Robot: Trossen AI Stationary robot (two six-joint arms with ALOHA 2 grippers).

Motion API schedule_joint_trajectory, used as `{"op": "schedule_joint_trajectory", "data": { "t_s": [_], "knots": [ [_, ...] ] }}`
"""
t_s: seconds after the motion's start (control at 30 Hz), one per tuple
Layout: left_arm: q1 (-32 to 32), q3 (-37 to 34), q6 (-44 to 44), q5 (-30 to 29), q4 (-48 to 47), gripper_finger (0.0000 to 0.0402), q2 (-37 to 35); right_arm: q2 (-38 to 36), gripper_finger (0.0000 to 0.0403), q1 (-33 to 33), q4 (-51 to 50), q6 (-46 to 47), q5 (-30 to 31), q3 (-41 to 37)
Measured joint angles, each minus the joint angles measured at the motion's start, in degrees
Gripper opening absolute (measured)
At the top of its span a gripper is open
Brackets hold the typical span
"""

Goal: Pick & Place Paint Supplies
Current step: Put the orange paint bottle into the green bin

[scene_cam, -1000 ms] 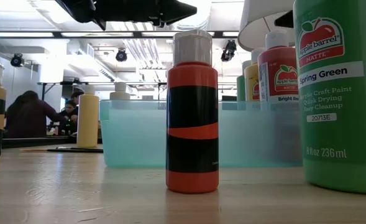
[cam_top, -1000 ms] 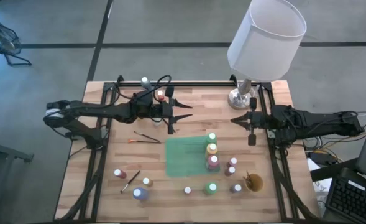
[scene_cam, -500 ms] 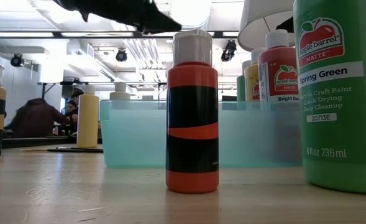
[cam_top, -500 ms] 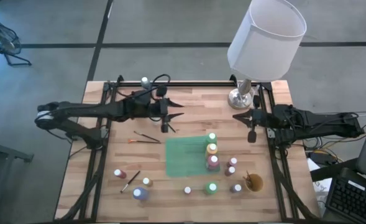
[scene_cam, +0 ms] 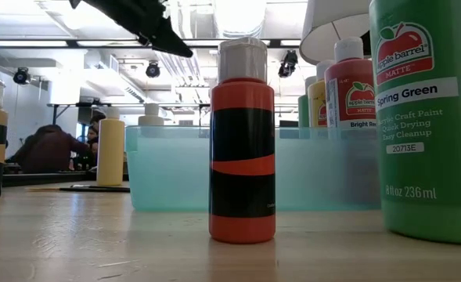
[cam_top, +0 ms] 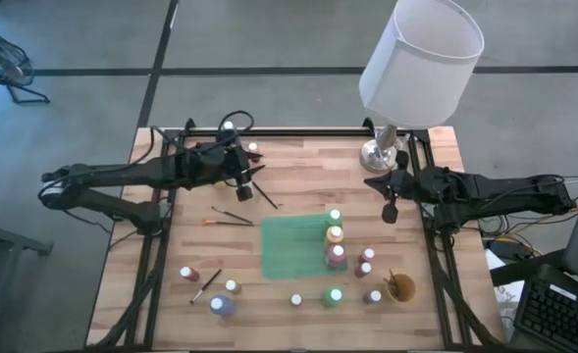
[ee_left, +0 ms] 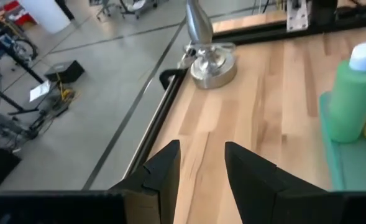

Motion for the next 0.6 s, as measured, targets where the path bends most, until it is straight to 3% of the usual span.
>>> {"op": "schedule_joint_trajectory", "data": {
  "t_s": [0.2,0.6],
  "knots": [
    [2.1,2.1,-3.5,-3.0,-6.6,0.0133,0.6,0.4,0.0008,0.0,0.3,-0.1,0.0,0.0],
    [18.6,23.5,-9.2,-3.4,-28.4,0.0133,15.3,0.4,0.0008,0.0,2.7,0.0,0.0,0.0]
  ]
}}
